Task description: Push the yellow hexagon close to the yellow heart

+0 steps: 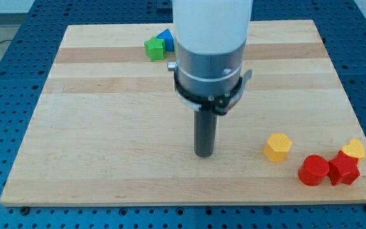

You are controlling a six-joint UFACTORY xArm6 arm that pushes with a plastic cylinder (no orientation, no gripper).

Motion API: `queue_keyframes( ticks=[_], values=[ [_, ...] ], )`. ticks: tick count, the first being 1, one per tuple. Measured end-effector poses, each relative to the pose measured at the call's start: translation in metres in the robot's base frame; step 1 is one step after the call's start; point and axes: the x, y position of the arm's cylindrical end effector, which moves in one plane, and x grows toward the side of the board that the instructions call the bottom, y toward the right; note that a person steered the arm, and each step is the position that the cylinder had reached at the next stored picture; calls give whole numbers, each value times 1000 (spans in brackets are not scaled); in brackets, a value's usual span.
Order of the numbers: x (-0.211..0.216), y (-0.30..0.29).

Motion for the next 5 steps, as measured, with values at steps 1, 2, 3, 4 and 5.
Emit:
queue_keyframes(
  ticks=[1,2,3,4,5],
  values=[
    [6,40],
    [-7,87],
    [-8,137],
    [-8,170],
    [-19,146]
  ],
)
